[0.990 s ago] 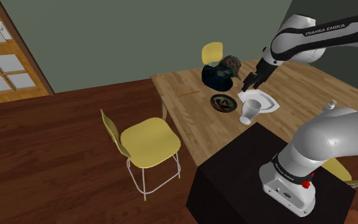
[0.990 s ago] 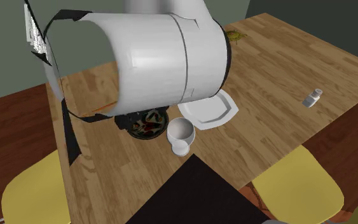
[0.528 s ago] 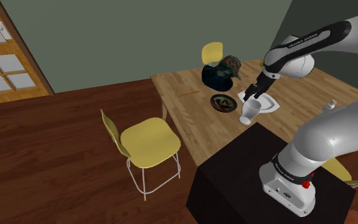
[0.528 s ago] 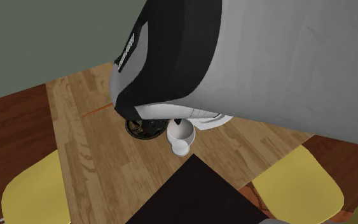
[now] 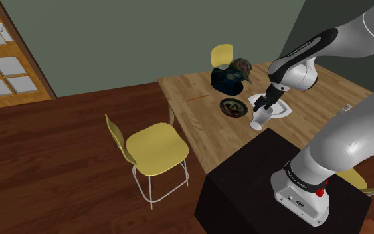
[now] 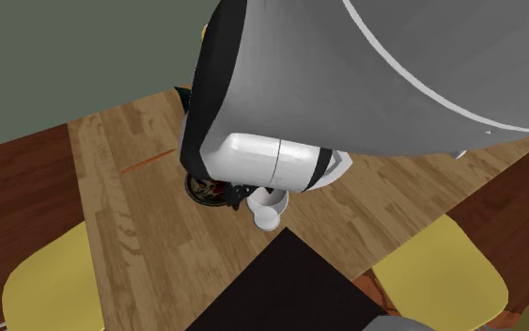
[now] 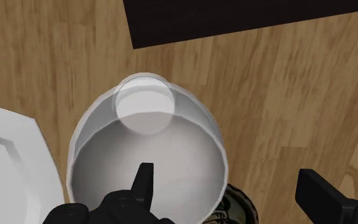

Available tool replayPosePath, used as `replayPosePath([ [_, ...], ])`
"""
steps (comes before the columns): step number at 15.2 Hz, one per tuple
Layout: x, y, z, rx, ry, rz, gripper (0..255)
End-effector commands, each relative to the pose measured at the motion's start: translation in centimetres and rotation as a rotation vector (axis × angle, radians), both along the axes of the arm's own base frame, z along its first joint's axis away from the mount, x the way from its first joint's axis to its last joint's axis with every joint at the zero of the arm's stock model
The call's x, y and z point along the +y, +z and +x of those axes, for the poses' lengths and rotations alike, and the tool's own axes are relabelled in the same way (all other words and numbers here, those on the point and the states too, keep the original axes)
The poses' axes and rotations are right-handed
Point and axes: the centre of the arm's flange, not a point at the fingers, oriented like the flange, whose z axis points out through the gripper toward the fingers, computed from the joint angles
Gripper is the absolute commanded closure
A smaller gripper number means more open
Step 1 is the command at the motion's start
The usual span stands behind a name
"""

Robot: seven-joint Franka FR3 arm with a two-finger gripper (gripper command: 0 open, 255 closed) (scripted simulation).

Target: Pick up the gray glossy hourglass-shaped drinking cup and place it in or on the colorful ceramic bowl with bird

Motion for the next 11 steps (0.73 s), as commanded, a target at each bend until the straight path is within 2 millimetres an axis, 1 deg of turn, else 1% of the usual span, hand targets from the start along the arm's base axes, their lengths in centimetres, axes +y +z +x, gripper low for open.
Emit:
replayPosePath([
  [1, 0.06, -1.14, 0.18, 0.0, -0.001, -0.001, 0],
  [2, 0.18, -1.95, 0.3, 0.0, -0.001, -0.001, 0],
  [10, 0.18, -1.95, 0.3, 0.0, -0.001, -0.001, 0],
  [11, 0.18, -1.95, 0.3, 0.0, -0.001, -0.001, 255],
])
